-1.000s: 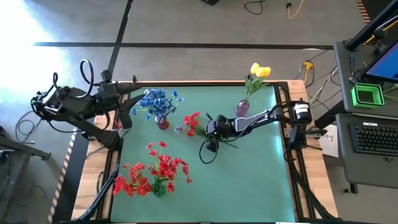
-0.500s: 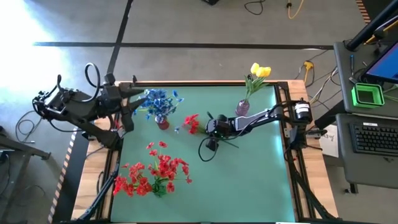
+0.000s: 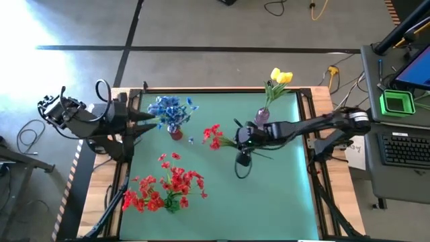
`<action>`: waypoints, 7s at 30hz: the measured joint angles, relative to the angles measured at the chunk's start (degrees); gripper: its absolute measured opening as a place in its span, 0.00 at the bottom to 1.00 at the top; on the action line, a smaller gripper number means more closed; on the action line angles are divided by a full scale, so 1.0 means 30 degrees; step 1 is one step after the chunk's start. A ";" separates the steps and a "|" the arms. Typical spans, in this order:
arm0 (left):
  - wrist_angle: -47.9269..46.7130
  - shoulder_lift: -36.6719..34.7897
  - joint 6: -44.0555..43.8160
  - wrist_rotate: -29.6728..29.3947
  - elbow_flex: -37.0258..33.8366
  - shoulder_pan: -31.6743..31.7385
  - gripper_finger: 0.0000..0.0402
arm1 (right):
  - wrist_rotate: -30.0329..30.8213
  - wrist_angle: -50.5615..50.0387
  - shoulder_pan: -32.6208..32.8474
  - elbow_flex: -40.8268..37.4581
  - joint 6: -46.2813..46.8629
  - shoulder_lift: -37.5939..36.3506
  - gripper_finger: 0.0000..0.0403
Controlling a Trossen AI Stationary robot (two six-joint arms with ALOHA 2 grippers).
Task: Sort flowers into vase by color
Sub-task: Put the red flower into the green vase
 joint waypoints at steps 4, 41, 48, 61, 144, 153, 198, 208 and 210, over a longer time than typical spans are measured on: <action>-0.0276 -0.0230 -0.0370 0.1332 0.0000 -0.0066 0.31 | -0.0328 0.0560 0.1092 0.0007 -0.0040 -0.1467 0.04; -0.3396 0.0126 -0.3288 0.1780 0.0000 -0.1363 0.31 | 0.2579 2.2017 1.0295 -0.0007 -0.9497 -0.1238 0.04; -0.3278 0.0489 -0.2327 0.0630 -0.0146 -0.1356 0.31 | 0.2611 2.9140 1.0347 -0.0007 -1.0534 0.2439 0.04; -0.2102 0.0643 -0.1592 0.0629 -0.0150 -0.1363 0.31 | 0.2888 3.5761 1.0310 0.3947 -1.2976 0.8979 0.04; -0.0893 0.1161 -0.0546 0.1474 -0.1166 -0.3985 0.31 | -0.0376 3.1305 0.6834 1.9409 -0.9325 2.0097 0.04; -0.0864 0.1161 -0.0521 0.1466 -0.1166 -0.3985 0.31 | -0.0634 3.1069 0.6780 1.9394 -0.9351 2.0104 0.04; -0.0820 0.1169 -0.0441 0.0949 -0.1166 -0.3978 0.31 | -0.0617 3.0616 0.6420 2.1675 -0.8294 2.2214 0.04; -0.0821 0.1154 -0.0449 0.1000 -0.0245 -0.3978 0.31 | -0.0601 2.9664 0.6680 2.1675 -0.9349 2.2203 0.04; -0.0813 0.1154 -0.0449 0.1000 0.0023 -0.3978 0.31 | -0.0550 2.9649 0.6763 2.1675 -0.9634 2.2203 0.04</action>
